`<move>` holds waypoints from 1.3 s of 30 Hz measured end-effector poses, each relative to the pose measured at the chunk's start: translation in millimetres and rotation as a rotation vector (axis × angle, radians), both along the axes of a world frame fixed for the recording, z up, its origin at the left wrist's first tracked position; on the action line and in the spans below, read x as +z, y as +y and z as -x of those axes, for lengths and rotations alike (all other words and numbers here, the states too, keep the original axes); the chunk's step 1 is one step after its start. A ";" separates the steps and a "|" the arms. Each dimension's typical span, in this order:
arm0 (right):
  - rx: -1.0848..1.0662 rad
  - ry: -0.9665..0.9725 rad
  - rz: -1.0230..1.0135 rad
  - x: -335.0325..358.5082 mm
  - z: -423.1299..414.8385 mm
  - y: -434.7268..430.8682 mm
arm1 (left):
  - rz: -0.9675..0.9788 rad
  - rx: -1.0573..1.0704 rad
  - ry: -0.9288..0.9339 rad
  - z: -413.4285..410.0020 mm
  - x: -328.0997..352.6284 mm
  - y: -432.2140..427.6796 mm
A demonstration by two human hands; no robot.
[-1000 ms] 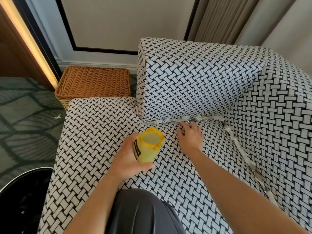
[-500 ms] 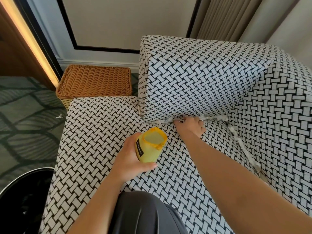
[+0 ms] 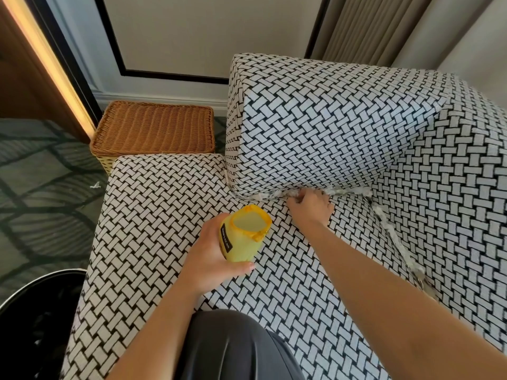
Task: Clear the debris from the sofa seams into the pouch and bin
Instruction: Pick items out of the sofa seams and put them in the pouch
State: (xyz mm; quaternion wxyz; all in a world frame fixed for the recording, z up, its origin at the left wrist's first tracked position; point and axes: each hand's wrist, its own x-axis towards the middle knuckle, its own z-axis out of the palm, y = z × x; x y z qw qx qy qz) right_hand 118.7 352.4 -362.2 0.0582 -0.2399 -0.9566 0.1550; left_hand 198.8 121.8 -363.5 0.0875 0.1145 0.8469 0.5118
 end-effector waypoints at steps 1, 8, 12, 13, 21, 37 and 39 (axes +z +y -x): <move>0.027 0.028 0.028 -0.7 -2.9 2.4 | -0.004 0.003 -0.001 -0.3 0.5 0.0; 0.204 0.166 0.147 0.3 -36.4 9.1 | 0.010 0.009 -0.011 -0.3 3.4 1.5; 0.196 0.212 0.281 2.8 -68.0 7.9 | 0.016 0.005 -0.029 -1.8 8.4 2.8; 0.184 0.207 0.318 3.2 -76.5 7.4 | 0.023 0.009 -0.044 -2.5 9.7 3.0; 0.017 0.150 0.890 46.9 -111.3 -11.6 | 0.260 -0.108 -0.190 -18.7 30.3 8.0; 0.012 0.235 1.101 95.4 -129.2 -43.2 | -0.407 0.106 -0.589 -37.1 91.4 63.1; 0.081 0.212 1.063 93.8 -129.9 -40.0 | -0.515 0.137 -0.667 -37.0 94.8 59.6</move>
